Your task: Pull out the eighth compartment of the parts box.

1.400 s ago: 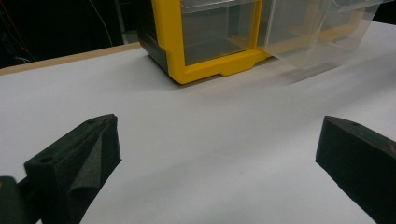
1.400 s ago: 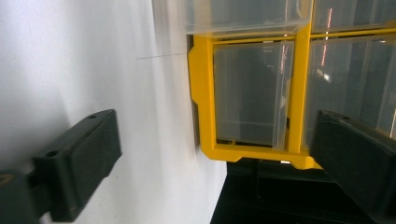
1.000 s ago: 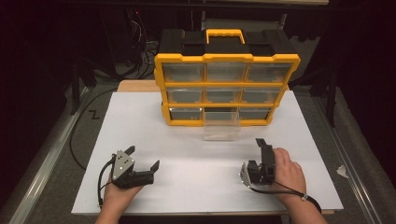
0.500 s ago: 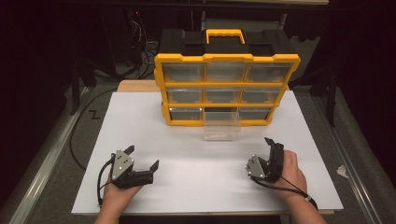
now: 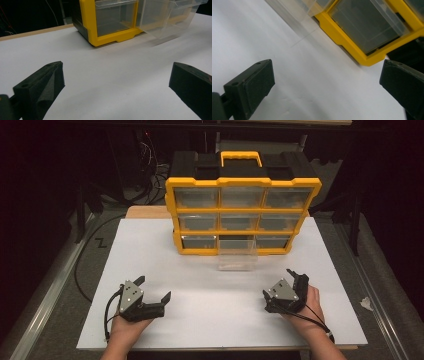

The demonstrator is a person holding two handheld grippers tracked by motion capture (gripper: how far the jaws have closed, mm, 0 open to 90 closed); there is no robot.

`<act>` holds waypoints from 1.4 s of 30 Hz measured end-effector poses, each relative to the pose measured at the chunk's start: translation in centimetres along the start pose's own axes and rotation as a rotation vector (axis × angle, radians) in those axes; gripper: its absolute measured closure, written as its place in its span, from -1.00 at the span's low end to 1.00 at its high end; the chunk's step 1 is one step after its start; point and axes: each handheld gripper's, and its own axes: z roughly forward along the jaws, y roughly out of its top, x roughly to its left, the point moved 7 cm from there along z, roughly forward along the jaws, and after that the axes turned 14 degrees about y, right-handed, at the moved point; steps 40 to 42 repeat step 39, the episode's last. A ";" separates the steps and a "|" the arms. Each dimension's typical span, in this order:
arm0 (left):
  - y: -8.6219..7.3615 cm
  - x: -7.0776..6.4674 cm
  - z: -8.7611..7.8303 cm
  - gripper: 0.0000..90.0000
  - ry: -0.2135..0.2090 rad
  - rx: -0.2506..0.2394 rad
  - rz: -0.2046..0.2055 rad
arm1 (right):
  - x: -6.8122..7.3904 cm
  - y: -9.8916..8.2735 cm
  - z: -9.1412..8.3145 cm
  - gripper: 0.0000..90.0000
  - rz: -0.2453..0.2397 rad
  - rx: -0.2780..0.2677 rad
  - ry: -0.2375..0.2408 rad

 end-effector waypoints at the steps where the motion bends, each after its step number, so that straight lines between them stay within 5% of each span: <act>1: 0.0 0.0 0.0 -0.98 -0.001 0.000 0.000 | 0.0 0.0 0.0 -0.98 0.000 0.000 0.000; 4: 0.0 0.0 0.1 -0.98 -0.001 0.006 0.000 | 0.3 0.1 -0.2 -0.98 0.107 -0.037 0.056; 11: -0.1 -0.1 0.1 -0.98 -0.003 0.008 -0.002 | -0.3 -0.4 -1.1 -0.98 0.254 -0.128 0.120; 12: -0.1 -0.1 0.1 -0.98 -0.004 0.008 -0.004 | -0.6 -0.8 -1.6 -0.98 0.325 -0.176 0.129; 13: 0.0 -0.1 0.2 -0.98 -0.005 0.007 -0.005 | -0.6 -0.8 -1.6 -0.98 0.325 -0.176 0.129; 14: 0.0 -0.1 0.2 -0.98 -0.007 0.007 -0.006 | -0.7 -1.3 -2.0 -0.98 0.393 -0.226 0.148; 15: 0.0 -0.1 0.2 -0.98 -0.008 0.008 -0.007 | -0.7 -1.3 -2.0 -0.98 0.393 -0.226 0.148; 16: 0.0 -0.1 0.3 -0.98 -0.010 0.010 -0.010 | -0.8 -1.7 -2.4 -0.98 0.442 -0.253 0.166; 23: -0.2 -0.3 0.2 -0.98 -0.023 0.025 -0.007 | -0.8 -1.4 -3.3 -0.98 0.466 -0.351 0.193; 42: -0.3 -0.1 0.3 -0.98 -0.012 0.030 -0.016 | -1.1 -1.6 -3.0 -0.98 0.449 -0.340 0.188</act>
